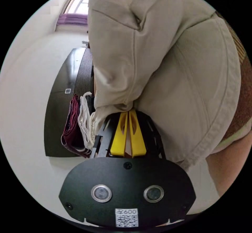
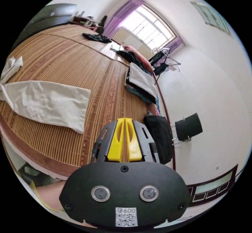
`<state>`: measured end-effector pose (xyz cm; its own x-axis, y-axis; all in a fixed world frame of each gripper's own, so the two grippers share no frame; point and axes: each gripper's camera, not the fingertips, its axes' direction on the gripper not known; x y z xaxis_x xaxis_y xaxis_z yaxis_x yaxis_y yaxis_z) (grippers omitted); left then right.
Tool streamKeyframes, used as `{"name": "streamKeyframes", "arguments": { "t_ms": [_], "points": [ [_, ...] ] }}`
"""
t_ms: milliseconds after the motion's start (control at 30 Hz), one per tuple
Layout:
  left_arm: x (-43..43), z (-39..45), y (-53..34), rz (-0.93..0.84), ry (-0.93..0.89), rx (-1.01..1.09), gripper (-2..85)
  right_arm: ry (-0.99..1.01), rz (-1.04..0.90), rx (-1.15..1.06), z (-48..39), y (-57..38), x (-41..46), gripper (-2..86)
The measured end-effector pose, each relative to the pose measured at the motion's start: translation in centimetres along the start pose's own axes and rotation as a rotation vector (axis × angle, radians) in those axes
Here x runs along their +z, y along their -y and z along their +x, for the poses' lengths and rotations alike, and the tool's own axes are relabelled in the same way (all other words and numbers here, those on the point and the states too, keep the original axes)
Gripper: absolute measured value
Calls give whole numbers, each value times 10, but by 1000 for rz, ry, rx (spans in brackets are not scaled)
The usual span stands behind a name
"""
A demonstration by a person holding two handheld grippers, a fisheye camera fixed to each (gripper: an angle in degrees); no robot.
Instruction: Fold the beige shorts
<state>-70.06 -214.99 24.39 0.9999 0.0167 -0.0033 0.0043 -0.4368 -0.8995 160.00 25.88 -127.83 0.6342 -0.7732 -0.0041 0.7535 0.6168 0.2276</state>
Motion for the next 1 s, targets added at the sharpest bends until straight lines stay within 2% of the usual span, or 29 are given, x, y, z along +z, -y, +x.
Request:
{"name": "streamKeyframes", "arguments": {
  "t_ms": [33,100,200,267,467,500,567,667,733,933,1000],
  "points": [
    [-1,0,-3,11,-10,-23,5,42,45,-46,-13,-2,-6,11],
    [-4,5,-8,23,-19,-97,3,288,138,-269,-65,-7,-23,99],
    [-6,20,-8,15,20,-173,2,327,61,-455,-130,-5,-4,121],
    [-8,28,-12,22,44,-209,1,361,32,-494,-154,-2,15,123],
    [-18,43,-35,104,32,-265,0,644,-144,-402,-169,23,98,108],
    [-18,45,-38,112,35,-273,0,685,-120,-362,-158,24,101,90],
    [-18,47,-41,117,33,-284,0,698,-121,-335,-148,22,106,58],
    [-18,52,-45,125,46,-299,0,598,-86,-447,-152,5,90,3],
    [-18,55,-47,130,58,-304,0,545,-47,-514,-155,-9,69,-4],
    [-24,60,-54,121,61,-259,2,526,92,-588,-105,-57,-49,-8],
    [-36,66,-68,149,41,-155,3,447,224,-559,-66,-76,-120,-8]
  ]
}}
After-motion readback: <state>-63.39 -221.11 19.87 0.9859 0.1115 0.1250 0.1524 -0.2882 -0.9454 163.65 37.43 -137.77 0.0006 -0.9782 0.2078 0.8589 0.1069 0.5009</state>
